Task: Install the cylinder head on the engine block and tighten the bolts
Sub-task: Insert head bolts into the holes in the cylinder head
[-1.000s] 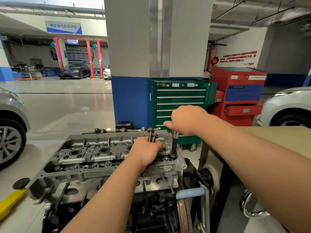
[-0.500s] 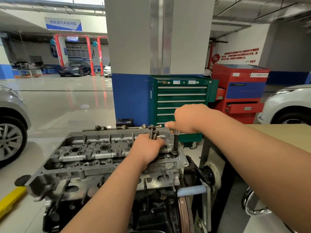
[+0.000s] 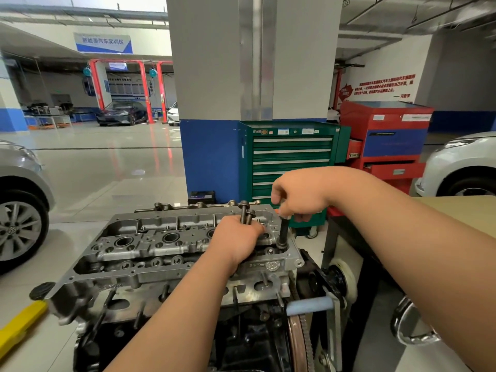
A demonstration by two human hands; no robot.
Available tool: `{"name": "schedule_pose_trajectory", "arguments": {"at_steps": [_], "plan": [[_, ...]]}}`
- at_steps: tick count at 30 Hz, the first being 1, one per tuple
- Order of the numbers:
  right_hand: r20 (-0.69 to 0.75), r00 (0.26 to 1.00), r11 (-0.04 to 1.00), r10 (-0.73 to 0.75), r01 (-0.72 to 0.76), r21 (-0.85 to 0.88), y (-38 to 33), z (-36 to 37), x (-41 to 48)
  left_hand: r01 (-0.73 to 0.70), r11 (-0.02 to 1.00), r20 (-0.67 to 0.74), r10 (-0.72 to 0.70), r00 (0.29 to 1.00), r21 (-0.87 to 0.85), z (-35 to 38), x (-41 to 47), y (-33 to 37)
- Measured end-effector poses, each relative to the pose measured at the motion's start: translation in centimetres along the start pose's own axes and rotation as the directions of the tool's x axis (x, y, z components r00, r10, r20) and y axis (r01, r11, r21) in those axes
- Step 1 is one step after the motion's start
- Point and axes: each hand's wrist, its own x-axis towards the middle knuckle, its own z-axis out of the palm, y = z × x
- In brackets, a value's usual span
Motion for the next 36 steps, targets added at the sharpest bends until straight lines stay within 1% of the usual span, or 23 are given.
{"name": "schedule_pose_trajectory", "arguments": {"at_steps": [1, 2, 3, 5, 7, 8, 9, 11, 12, 13, 14, 16, 18, 20, 23, 24, 25, 28, 30, 32, 33, 35, 36], "plan": [[0.0, 1.0, 0.998, -0.021, 0.021, 0.053, 0.2, -0.2, -0.1, 0.001, 1.0, -0.001, -0.001, 1.0, 0.0, 0.0, 0.0, 0.0], [-0.038, 0.999, 0.999, -0.023, 0.024, 0.028, 0.2, -0.2, -0.1, 0.003, 1.0, -0.001, -0.003, 1.0, -0.003, 0.0, 0.0, 0.0], [-0.102, 0.995, 0.998, -0.006, 0.0, -0.056, 0.0, 0.0, -0.2, 0.003, 1.0, 0.0, -0.003, 1.0, -0.007, 0.0, 0.0, -0.1], [-0.278, 0.959, 0.961, 0.053, -0.124, -0.247, -0.5, 1.0, 0.3, 0.001, 1.0, -0.001, -0.001, 1.0, -0.009, 0.0, 0.0, -0.1], [-0.343, 0.935, 0.922, 0.096, -0.213, -0.324, -1.0, 1.7, 0.6, 0.003, 1.0, 0.0, -0.003, 1.0, -0.009, 0.1, 0.0, -0.1], [-0.304, 0.947, 0.925, 0.105, -0.206, -0.32, -1.1, 1.6, 0.4, 0.004, 1.0, -0.001, -0.004, 1.0, -0.01, 0.1, 0.0, -0.1], [-0.231, 0.969, 0.944, 0.087, -0.155, -0.293, -1.0, 1.1, 0.2, 0.006, 1.0, -0.003, -0.006, 1.0, -0.009, 0.1, 0.0, -0.1], [-0.071, 0.997, 0.985, 0.02, -0.032, -0.17, -0.6, 0.0, -0.2, 0.008, 1.0, -0.007, -0.008, 1.0, -0.006, 0.1, 0.1, -0.1], [-0.023, 1.0, 0.992, -0.005, 0.002, -0.127, -0.5, -0.4, -0.3, 0.009, 1.0, -0.007, -0.009, 1.0, -0.006, 0.1, 0.1, -0.1], [-0.031, 0.999, 0.992, -0.021, 0.016, -0.128, -0.5, -0.5, -0.4, 0.007, 1.0, -0.007, -0.007, 1.0, -0.006, 0.1, 0.1, 0.0], [-0.086, 0.996, 0.984, -0.022, 0.006, -0.178, -0.7, -0.3, -0.3, 0.005, 1.0, -0.007, -0.005, 1.0, -0.006, 0.1, 0.1, 0.0], [-0.254, 0.967, 0.938, 0.028, -0.113, -0.328, -1.2, 0.5, 0.1, 0.004, 1.0, -0.008, -0.004, 1.0, 0.0, 0.1, 0.1, 0.0], [-0.337, 0.937, 0.9, 0.096, -0.227, -0.372, -1.3, 1.2, 0.3, 0.008, 1.0, -0.005, -0.008, 1.0, -0.001, 0.0, -0.1, 0.1], [-0.268, 0.958, 0.919, 0.103, -0.194, -0.343, -1.0, 1.0, 0.0, 0.01, 1.0, -0.003, -0.01, 1.0, 0.001, 0.1, -0.1, 0.1], [-0.115, 0.993, 0.961, 0.019, -0.05, -0.271, -0.3, 0.4, 0.1, 0.009, 1.0, -0.015, -0.009, 1.0, 0.009, 0.1, -0.1, 0.1], [-0.127, 0.992, 0.967, 0.016, -0.048, -0.25, -0.2, 0.4, 0.1, 0.009, 1.0, -0.017, -0.008, 1.0, 0.012, 0.1, -0.1, 0.1], [-0.185, 0.982, 0.967, 0.024, -0.07, -0.245, -0.1, 0.6, 0.2, 0.007, 1.0, -0.016, -0.006, 1.0, 0.017, 0.1, -0.1, 0.1], [-0.421, 0.903, 0.942, 0.083, -0.209, -0.263, -0.2, 2.1, 0.4, -0.01, 0.999, -0.011, 0.01, 1.0, 0.039, 0.1, -0.2, 0.1], [-0.52, 0.85, 0.958, 0.081, -0.21, -0.194, 0.2, 2.8, 0.5, -0.026, 0.998, 0.007, 0.026, 1.0, 0.057, 0.1, -0.4, 0.2], [-0.62, 0.779, 0.985, 0.088, -0.16, -0.061, 0.9, 2.4, -0.1, -0.028, 0.996, 0.053, 0.023, 0.998, 0.09, 0.1, -0.5, 0.5], [-0.681, 0.723, 0.992, 0.117, -0.118, 0.045, 1.4, 1.9, -0.6, -0.025, 0.992, 0.086, 0.015, 0.996, 0.124, 0.1, -0.7, 0.9], [-0.77, 0.599, 0.959, 0.218, 0.013, 0.282, 2.6, 1.2, -1.4, -0.05, 0.954, 0.149, 0.006, 0.989, 0.295, 0.4, -0.7, 1.8], [-0.777, 0.565, 0.915, 0.278, 0.09, 0.393, 3.1, 1.2, -1.7, -0.077, 0.912, 0.182, 0.002, 0.983, 0.403, 0.6, -0.6, 2.4]]}}
